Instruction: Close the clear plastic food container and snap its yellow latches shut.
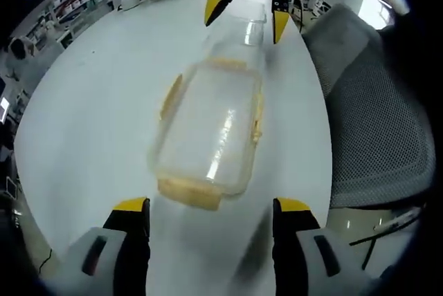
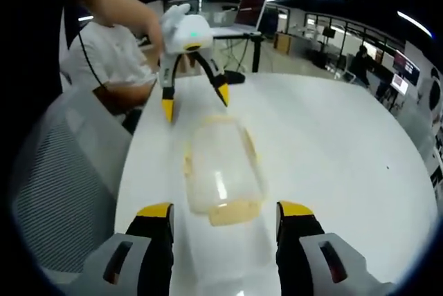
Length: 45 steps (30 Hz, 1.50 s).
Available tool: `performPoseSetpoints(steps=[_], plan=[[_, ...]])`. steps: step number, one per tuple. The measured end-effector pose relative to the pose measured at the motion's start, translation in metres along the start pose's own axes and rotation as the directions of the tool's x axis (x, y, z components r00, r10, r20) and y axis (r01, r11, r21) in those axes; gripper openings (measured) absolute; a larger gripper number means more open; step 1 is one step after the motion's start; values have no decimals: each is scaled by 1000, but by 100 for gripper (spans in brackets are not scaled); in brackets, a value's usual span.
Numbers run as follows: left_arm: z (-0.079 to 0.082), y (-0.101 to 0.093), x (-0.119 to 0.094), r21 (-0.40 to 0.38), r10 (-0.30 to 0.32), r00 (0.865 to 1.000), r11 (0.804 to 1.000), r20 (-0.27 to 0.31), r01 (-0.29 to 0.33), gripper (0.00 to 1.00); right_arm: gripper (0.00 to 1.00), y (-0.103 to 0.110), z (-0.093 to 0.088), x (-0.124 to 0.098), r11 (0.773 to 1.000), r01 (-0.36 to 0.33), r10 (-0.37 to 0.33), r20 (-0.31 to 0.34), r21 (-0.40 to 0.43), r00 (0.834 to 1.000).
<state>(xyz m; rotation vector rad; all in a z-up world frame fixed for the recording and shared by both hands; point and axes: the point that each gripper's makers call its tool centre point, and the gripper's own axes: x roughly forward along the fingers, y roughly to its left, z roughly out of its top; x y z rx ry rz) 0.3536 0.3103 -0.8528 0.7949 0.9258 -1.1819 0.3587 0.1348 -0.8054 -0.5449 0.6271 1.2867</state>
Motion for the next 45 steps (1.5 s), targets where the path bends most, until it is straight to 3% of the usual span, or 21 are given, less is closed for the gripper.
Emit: performPoseSetpoints(steps=[10, 25, 37, 45], plan=[[-5, 4, 4, 52, -15, 999, 998, -37, 17, 69, 56, 3, -9, 12, 999, -42, 40, -57, -26, 998], [-4, 10, 9, 139, -34, 996, 989, -84, 46, 64, 56, -5, -20, 26, 997, -51, 44, -128, -54, 991], [-3, 12, 13, 158, -64, 993, 984, -96, 79, 58, 51, -3, -26, 38, 995, -78, 64, -185, -69, 981], [-2, 11, 14, 160, -75, 992, 983, -99, 91, 57, 45, -1, -32, 45, 987, -94, 62, -236, -128, 970]])
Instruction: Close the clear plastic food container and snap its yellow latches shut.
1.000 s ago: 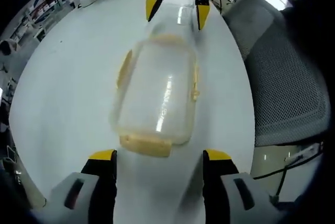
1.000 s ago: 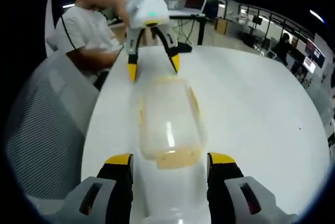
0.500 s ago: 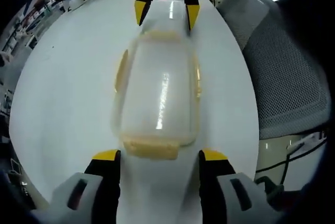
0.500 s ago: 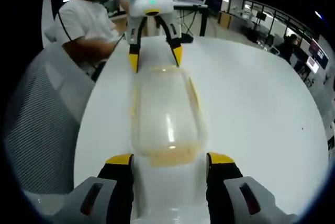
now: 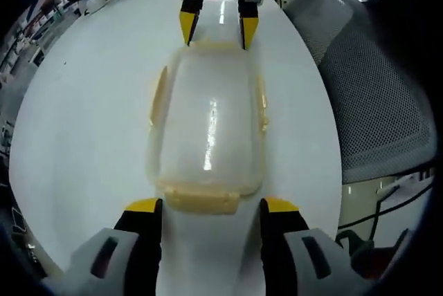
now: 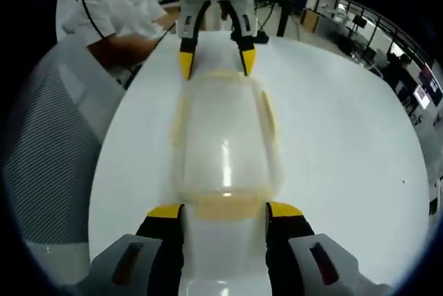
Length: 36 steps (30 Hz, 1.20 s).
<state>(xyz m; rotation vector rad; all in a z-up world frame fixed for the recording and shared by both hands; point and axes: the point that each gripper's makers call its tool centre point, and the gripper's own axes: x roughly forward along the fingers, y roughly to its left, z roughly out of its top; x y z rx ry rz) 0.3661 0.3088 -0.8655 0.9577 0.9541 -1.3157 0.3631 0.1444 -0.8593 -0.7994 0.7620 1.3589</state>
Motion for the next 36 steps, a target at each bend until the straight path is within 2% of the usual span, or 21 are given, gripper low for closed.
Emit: performPoseSetpoints(steps=[4, 10, 14, 23, 27, 31, 36], plan=[[1, -1, 0, 3, -9, 1000, 1000, 2, 9, 53, 44, -1, -3, 3, 1000, -1, 0, -25, -22, 1000], [2, 2, 0, -9, -6, 1000, 1000, 2, 6, 48, 41, -4, -2, 4, 1000, -10, 11, -21, 10, 1000], [4, 3, 0, -1, -11, 1000, 1000, -2, 11, 40, 40, -3, -2, 5, 1000, -21, 21, -23, 12, 1000], [4, 4, 0, 19, -19, 999, 1000, -38, 20, 38, 38, -4, -2, 7, 999, -53, 53, -46, 6, 998], [4, 5, 0, 20, -22, 999, 1000, -43, 23, 38, 38, -4, -1, 8, 998, -55, 56, -83, 10, 995], [2, 5, -1, 13, -25, 1000, 1000, -11, 26, 38, 39, -5, 0, 9, 998, -66, 67, -137, 8, 988], [3, 5, 0, 10, -25, 1000, 1000, 4, 25, 39, 39, -6, -1, 12, 997, -79, 73, -223, -16, 972]])
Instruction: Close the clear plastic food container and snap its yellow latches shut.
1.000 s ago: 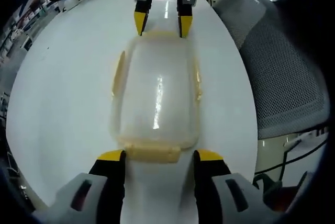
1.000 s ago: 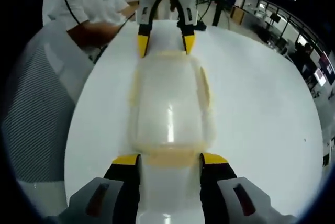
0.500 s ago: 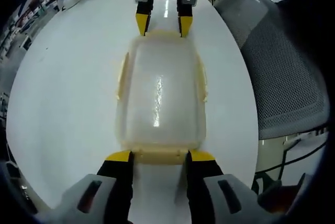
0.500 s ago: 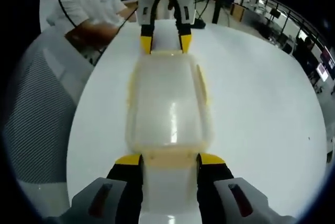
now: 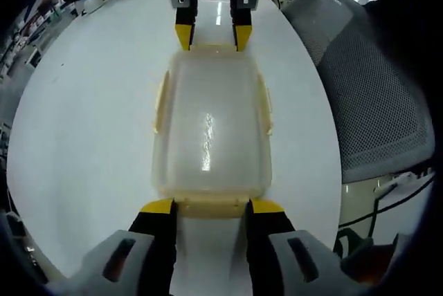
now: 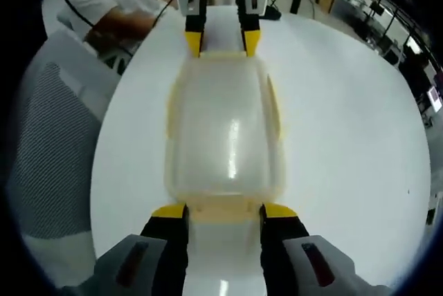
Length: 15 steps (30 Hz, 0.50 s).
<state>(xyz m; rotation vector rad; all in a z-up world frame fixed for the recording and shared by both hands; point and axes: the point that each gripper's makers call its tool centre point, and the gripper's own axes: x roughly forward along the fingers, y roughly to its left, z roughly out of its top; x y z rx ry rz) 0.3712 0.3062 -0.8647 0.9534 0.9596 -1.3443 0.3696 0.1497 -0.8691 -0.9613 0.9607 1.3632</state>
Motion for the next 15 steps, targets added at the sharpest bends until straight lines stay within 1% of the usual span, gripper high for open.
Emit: performPoseSetpoints(steps=[5, 8, 9, 11, 12, 15], plan=[[0, 0, 1, -2, -1, 1000, 1000, -13, 1, 40, 40, -1, -2, 0, 1000, -4, 4, -26, -6, 1000], [1, 0, 2, -5, 0, 999, 1000, -42, 0, 40, 40, -1, -2, 0, 1000, -2, 2, -35, 5, 999], [1, 0, 2, -5, 0, 999, 1000, -54, 0, 40, 40, -1, -2, 0, 1000, -4, 4, -37, -6, 999], [1, 0, 2, -1, -1, 997, 1000, -72, 1, 39, 40, -2, -3, 0, 1000, -6, 6, -37, -13, 999], [1, 0, 2, 8, -3, 997, 1000, -78, 3, 39, 40, -2, -3, -1, 1000, -1, 1, -30, 4, 1000], [0, 0, 1, 1, -4, 997, 1000, -76, 4, 39, 39, -2, -3, -2, 1000, 5, -5, 1, 17, 1000]])
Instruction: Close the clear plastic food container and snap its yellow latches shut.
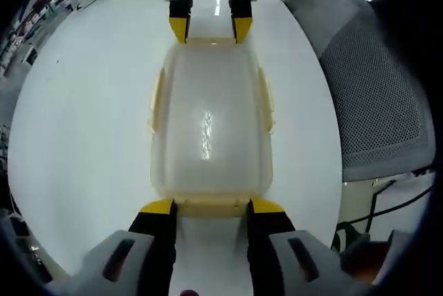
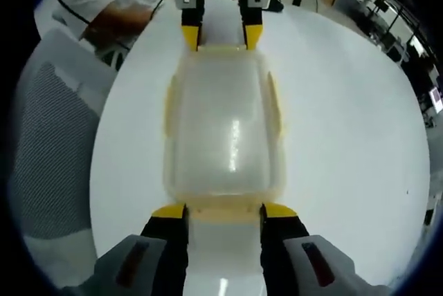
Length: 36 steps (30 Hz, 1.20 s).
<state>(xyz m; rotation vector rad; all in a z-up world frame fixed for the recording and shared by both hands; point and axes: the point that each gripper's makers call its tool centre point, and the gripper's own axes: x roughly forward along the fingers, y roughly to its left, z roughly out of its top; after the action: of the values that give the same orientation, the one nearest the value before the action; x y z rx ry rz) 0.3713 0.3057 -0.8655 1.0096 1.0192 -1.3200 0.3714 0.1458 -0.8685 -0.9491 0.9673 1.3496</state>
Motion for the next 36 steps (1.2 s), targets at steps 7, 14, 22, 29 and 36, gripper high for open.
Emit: performPoseSetpoints(steps=[7, 14, 22, 29, 36], plan=[[-1, 1, 0, 1, -1, 1000, 1000, 0, 1, 38, 38, 0, 1, 1, 1000, -1, 1, -19, -8, 1000], [-1, 0, -3, -23, -9, 999, 1000, 44, 10, 37, 37, 1, 2, -6, 999, -48, 47, 63, 18, 997], [13, 3, -23, -17, 15, 999, 1000, 43, -14, 38, 37, -2, 2, -25, 1000, -16, 16, 29, -6, 999], [16, 3, -37, 15, 18, 999, 1000, 32, -18, 38, 37, 1, 9, -40, 1000, -12, 12, 56, 2, 998], [21, -2, -46, 21, 3, 1000, 1000, 31, -4, 38, 37, 3, 12, -52, 1000, -7, 8, 37, -13, 999]])
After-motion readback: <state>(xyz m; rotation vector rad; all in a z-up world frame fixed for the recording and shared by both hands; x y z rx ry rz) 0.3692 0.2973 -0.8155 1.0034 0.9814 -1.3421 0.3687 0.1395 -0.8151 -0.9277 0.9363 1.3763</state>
